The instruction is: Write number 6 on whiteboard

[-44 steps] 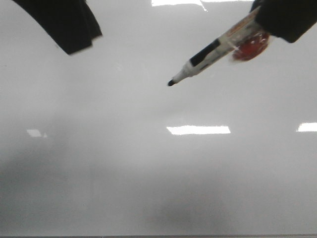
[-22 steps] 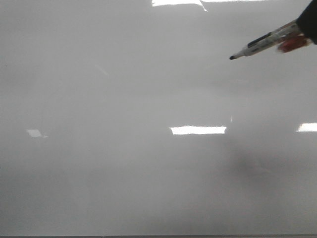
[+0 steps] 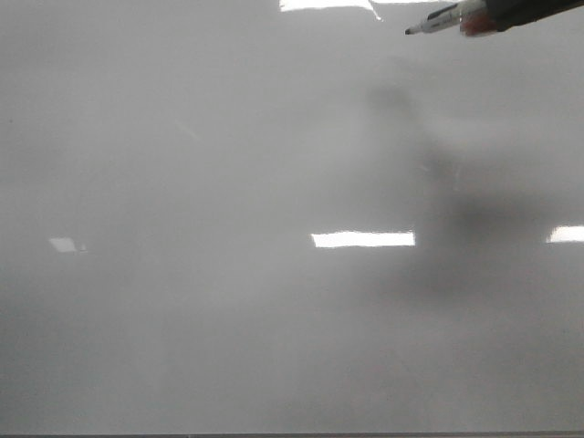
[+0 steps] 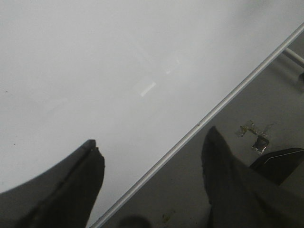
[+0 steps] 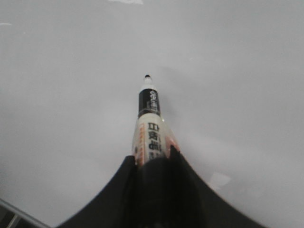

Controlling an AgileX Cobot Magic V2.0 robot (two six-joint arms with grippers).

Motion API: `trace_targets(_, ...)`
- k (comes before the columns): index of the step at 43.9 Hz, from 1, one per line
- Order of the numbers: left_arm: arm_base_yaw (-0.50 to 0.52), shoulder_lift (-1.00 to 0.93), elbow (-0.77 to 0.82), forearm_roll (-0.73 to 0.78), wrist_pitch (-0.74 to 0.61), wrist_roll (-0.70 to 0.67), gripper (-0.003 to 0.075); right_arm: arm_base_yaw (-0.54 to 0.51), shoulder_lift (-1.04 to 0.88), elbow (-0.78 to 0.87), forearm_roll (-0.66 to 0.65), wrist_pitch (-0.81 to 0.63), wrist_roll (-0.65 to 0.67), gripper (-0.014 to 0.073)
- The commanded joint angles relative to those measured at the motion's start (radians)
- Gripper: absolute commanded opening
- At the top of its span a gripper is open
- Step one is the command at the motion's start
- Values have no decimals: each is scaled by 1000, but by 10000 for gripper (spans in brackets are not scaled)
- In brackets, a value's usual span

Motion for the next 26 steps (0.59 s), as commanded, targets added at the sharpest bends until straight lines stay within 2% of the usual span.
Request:
trace_targets(1, 1, -8, -25, -11, -59, -10, 438, -7, 8, -51, 29, -116, -17, -67)
trace_targets(11, 1, -8, -25, -11, -62, -10, 438, -7, 111, -104, 29, -145, -17, -67)
trace_targets(22, 1, -8, -25, -11, -81, -10, 438, 5, 200, -131, 7, 165, -63, -67)
trace_targets(26, 1, -8, -25, -11, -81, -10, 438, -12, 195, -131, -71, 179, -51, -61)
